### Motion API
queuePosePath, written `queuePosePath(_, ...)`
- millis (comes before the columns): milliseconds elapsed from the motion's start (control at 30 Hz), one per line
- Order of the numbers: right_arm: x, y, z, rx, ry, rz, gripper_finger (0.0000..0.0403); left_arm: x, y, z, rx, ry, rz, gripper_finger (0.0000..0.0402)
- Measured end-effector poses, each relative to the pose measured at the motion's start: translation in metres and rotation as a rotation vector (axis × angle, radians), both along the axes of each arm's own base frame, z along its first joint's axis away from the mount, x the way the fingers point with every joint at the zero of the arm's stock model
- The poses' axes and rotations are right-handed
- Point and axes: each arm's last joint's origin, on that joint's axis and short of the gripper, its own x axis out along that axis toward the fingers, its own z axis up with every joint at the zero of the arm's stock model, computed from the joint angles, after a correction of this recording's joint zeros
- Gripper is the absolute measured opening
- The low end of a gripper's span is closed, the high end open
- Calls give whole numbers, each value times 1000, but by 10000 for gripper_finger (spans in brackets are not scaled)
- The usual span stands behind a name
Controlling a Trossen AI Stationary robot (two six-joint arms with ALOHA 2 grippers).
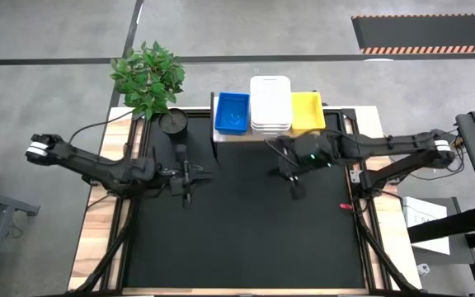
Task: Stack baskets on shelf by color
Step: Adjust the blue bins on the shelf
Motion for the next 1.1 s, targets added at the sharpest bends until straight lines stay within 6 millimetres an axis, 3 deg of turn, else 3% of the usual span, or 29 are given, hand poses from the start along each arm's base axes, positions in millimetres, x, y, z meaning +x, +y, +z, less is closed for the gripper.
queuePosePath(233, -38, 26, -41, 88, -7, 49, 9, 32, 2, -2, -37, 62, 46, 81)
queuePosePath(500, -74, 31, -52, 28, -49, -5, 9, 67, 14, 6, -30, 122, 251, 81)
queuePosePath(733, -85, 29, -47, -29, -116, 38, 9, 95, 41, 25, -83, 434, 381, 81)
queuePosePath(1100, -88, 28, -50, -34, -74, 39, 9, 104, 82, 55, -68, 711, 450, 83)
